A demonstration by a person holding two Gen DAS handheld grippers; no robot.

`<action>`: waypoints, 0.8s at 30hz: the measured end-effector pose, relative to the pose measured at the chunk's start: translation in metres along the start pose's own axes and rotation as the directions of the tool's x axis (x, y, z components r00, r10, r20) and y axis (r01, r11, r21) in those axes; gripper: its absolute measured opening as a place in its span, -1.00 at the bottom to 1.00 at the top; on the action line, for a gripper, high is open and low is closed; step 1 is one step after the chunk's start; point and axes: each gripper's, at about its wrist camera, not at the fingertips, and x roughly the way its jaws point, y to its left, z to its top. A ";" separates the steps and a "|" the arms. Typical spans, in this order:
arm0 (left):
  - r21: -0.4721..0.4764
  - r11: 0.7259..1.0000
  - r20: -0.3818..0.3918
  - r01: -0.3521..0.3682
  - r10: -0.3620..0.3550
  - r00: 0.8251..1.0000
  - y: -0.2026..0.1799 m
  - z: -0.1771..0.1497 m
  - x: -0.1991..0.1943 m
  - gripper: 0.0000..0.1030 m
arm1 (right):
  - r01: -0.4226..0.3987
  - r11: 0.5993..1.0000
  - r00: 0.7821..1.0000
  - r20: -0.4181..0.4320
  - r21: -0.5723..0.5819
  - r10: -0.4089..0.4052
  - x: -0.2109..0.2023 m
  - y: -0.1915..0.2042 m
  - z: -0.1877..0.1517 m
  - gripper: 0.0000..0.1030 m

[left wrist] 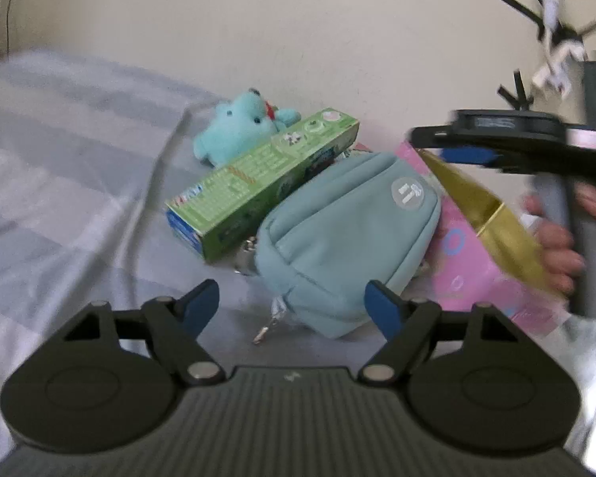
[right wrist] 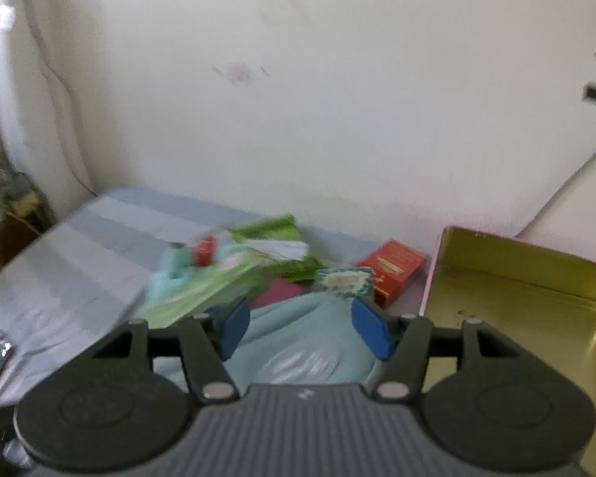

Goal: Organize objects

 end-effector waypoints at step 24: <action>0.169 0.981 -0.044 -0.096 0.105 0.994 0.024 -0.033 -0.055 0.45 | -0.246 0.968 0.967 -0.051 0.055 0.249 -0.079 0.021 -0.182 0.59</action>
